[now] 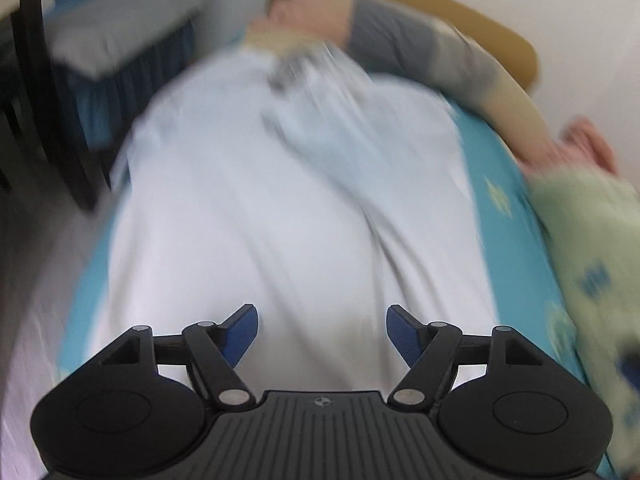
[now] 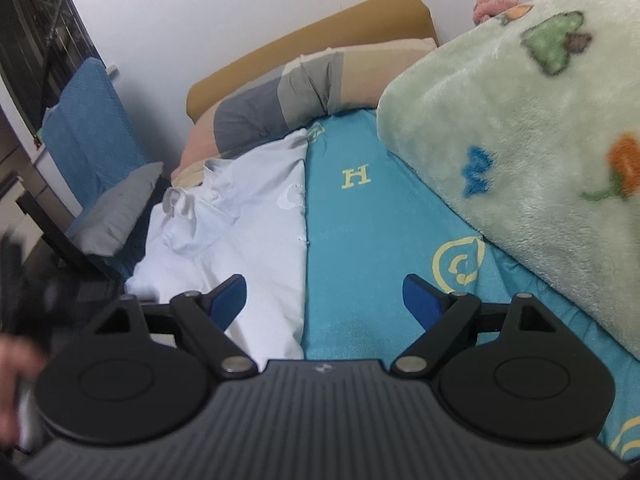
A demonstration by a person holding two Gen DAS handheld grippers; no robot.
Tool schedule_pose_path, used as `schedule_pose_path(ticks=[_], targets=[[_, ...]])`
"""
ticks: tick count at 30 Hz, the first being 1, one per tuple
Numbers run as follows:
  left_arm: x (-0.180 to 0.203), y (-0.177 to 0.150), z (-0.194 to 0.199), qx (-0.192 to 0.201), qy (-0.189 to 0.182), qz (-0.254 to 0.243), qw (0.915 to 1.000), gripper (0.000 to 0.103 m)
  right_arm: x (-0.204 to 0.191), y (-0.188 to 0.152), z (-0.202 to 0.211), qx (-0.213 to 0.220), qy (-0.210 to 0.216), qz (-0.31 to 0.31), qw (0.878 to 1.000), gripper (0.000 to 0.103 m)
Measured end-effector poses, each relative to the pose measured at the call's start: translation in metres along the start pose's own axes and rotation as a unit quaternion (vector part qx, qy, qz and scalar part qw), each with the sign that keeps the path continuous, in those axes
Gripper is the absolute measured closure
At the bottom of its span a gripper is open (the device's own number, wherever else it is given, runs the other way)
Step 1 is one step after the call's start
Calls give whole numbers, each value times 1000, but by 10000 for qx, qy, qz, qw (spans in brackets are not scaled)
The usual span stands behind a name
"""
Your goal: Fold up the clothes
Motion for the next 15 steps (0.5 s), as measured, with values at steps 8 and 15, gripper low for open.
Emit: schedule_pose_path(ticks=[8,15], targets=[[-2,-104,17,-1049,-198,5,9943,35,-4,-9,42,85,61,-12,9999,16],[-8,-117,22,-1124,-50,-23,9936,98,-15,-19,57,101,-8,300,9995,16]])
Point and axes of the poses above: each gripper's, at about its wrist camera, not at the fingertips, and z roughly against the way its jaws point, x to its right, y to its top, the point moved 4 cm from there along -z, roughly the way its jaws point, and after that the axes turned 11 degrees about z, right-handed, at the moved point
